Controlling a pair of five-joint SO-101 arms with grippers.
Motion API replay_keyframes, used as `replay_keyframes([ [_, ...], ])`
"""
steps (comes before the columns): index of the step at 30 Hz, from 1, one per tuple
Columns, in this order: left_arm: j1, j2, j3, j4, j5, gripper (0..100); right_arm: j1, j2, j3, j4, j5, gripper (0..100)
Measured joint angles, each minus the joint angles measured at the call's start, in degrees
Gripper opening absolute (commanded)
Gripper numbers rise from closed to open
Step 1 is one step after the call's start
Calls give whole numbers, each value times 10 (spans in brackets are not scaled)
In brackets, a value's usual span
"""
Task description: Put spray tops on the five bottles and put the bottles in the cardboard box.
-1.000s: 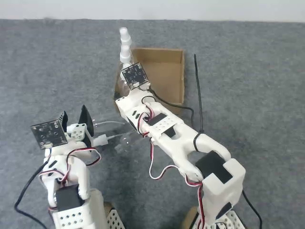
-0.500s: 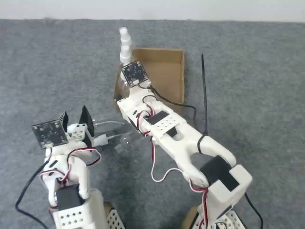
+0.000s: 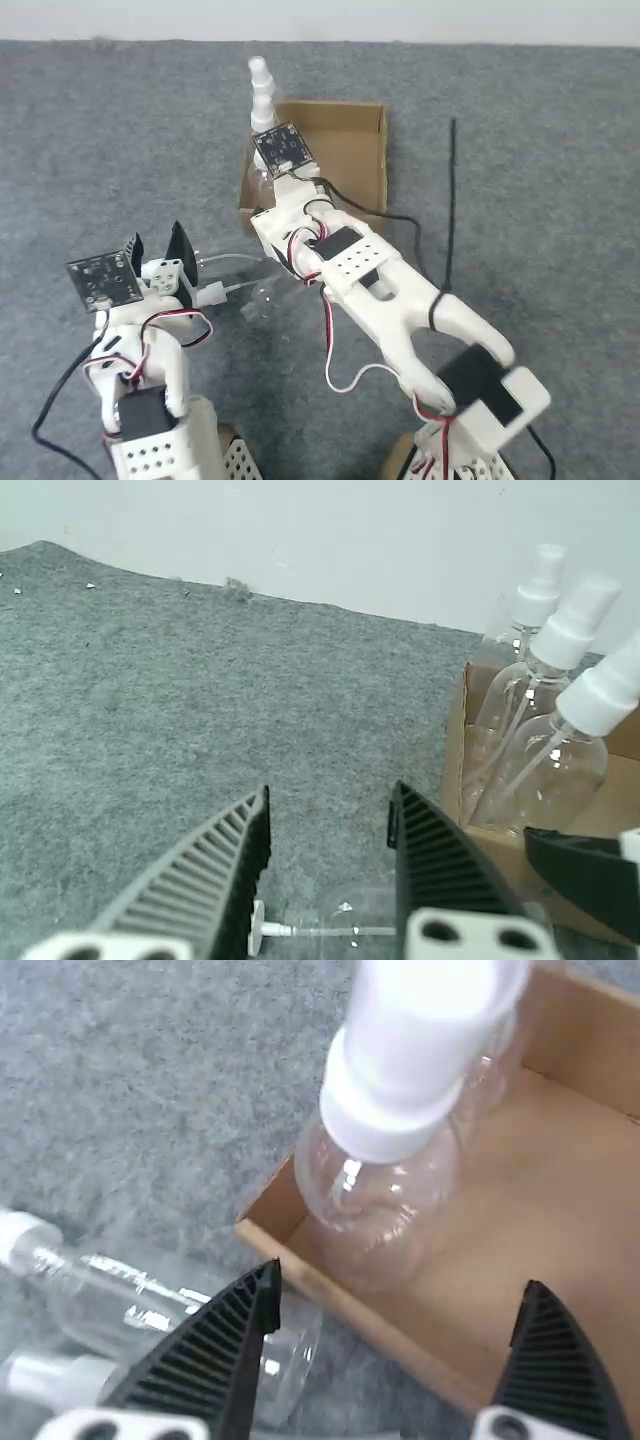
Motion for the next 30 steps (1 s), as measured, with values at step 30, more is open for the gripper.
replay_keyframes([
  [30,-71,0,0,-26,0,181,-12,-213,0,324,95,310],
])
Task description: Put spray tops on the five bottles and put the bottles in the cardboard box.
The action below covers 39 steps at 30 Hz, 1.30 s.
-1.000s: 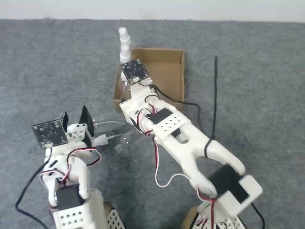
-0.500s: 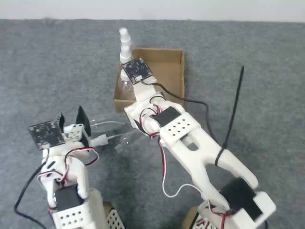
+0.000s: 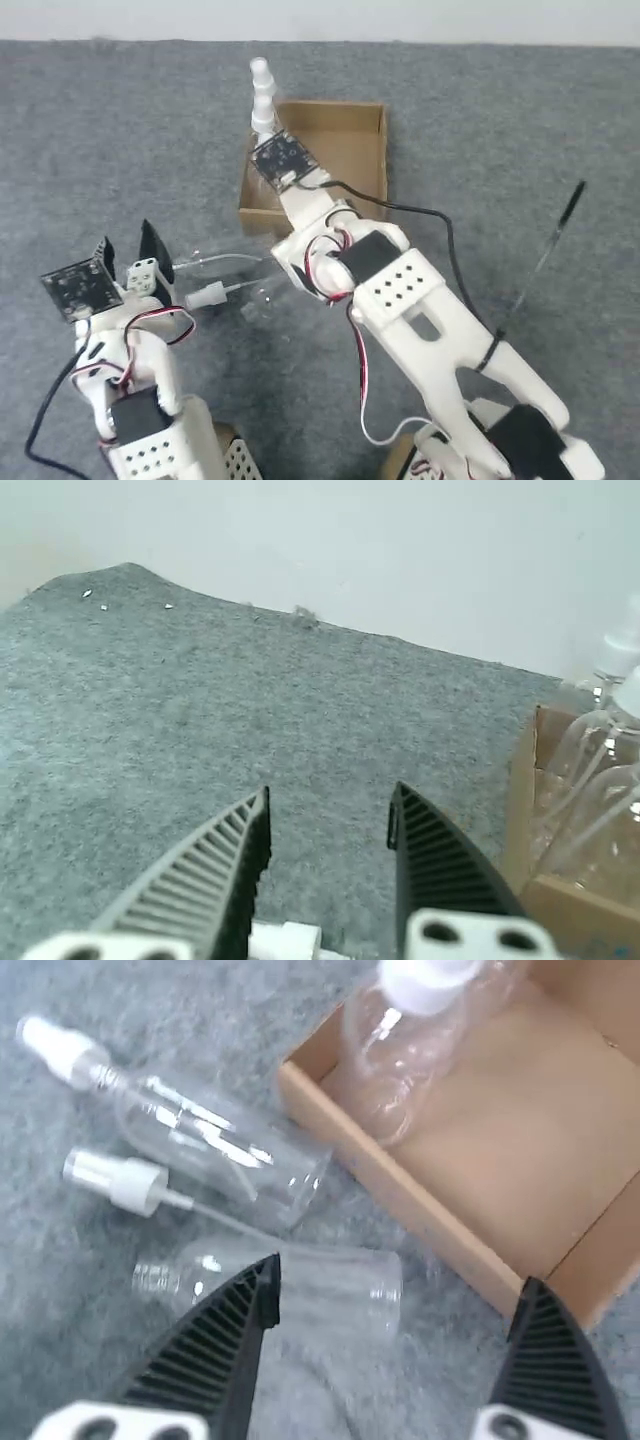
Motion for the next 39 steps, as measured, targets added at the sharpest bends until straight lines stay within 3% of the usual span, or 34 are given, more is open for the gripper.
replay_keyframes([
  [21,-41,0,0,0,6,181,-11,-52,0,96,218,311],
  [31,-41,0,0,0,12,181,-75,-52,0,164,334,313],
  [39,-41,0,0,0,12,181,-91,33,0,174,404,311],
])
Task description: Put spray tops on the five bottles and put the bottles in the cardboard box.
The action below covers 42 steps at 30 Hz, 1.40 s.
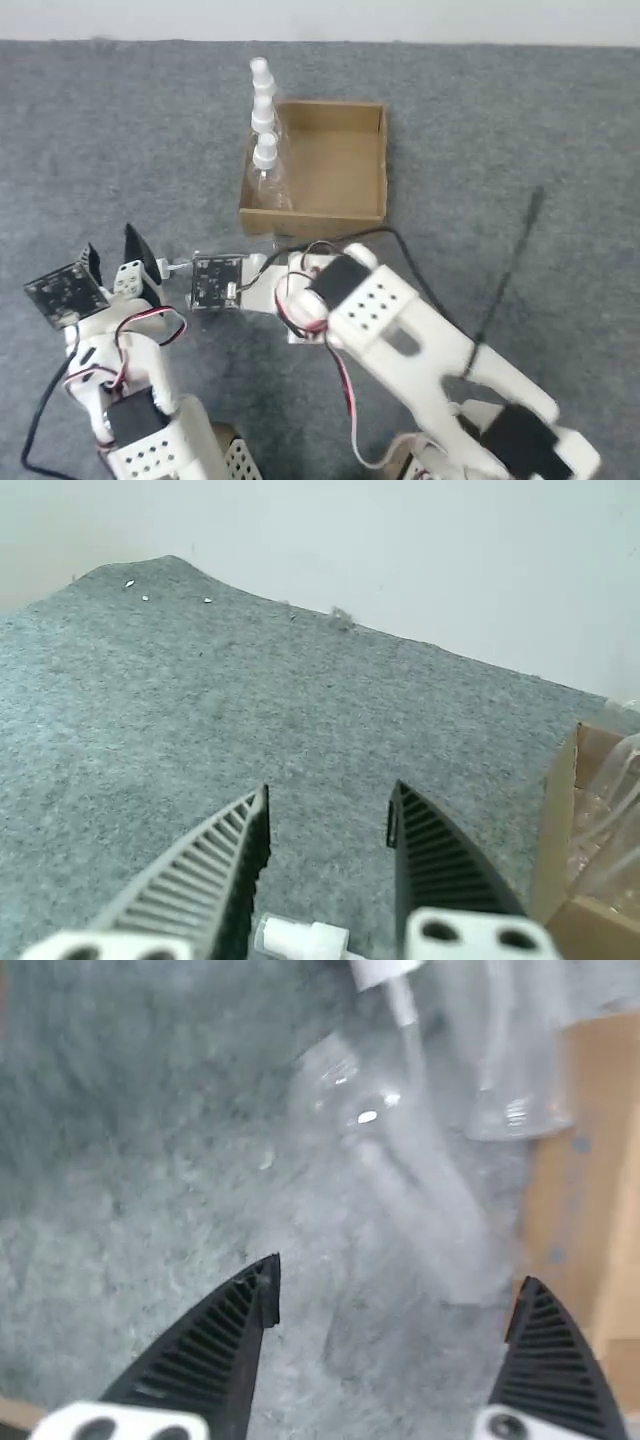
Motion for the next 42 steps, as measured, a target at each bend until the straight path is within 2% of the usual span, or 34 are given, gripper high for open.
replay_keyframes([
  [19,0,0,0,0,0,182,-2,243,-149,-1,26,309],
  [21,0,0,0,0,0,182,-2,262,-164,-4,28,278],
  [26,0,0,0,0,0,182,-1,281,-182,-4,28,151],
  [34,0,0,0,0,0,182,1,285,-187,-4,29,166],
  [42,0,0,0,0,0,182,22,284,-191,57,29,166],
])
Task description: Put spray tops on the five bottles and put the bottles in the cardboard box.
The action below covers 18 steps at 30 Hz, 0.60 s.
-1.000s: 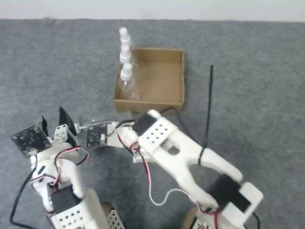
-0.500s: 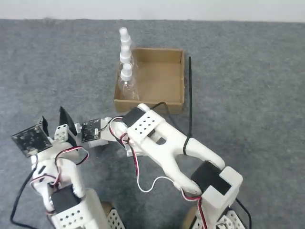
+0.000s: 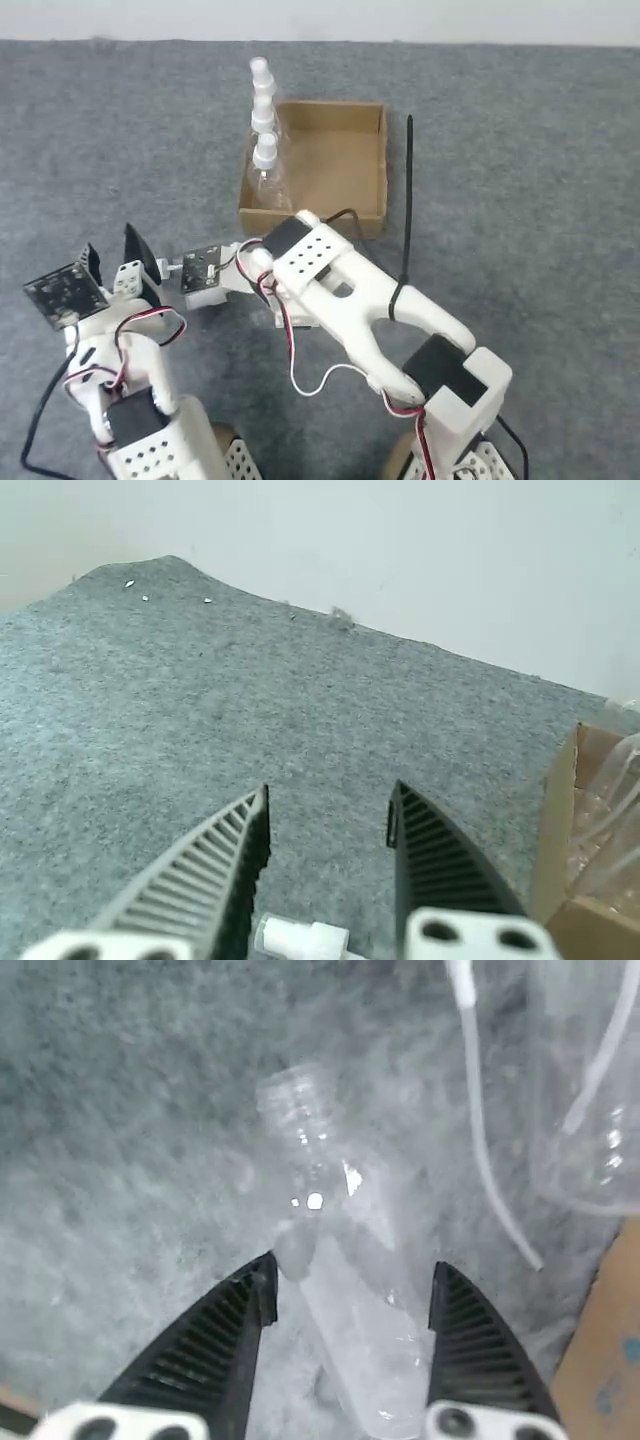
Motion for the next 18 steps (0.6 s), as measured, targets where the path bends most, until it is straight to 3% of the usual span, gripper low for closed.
replay_keyframes([
  [18,0,0,0,0,0,182,18,-20,1,130,-1,166],
])
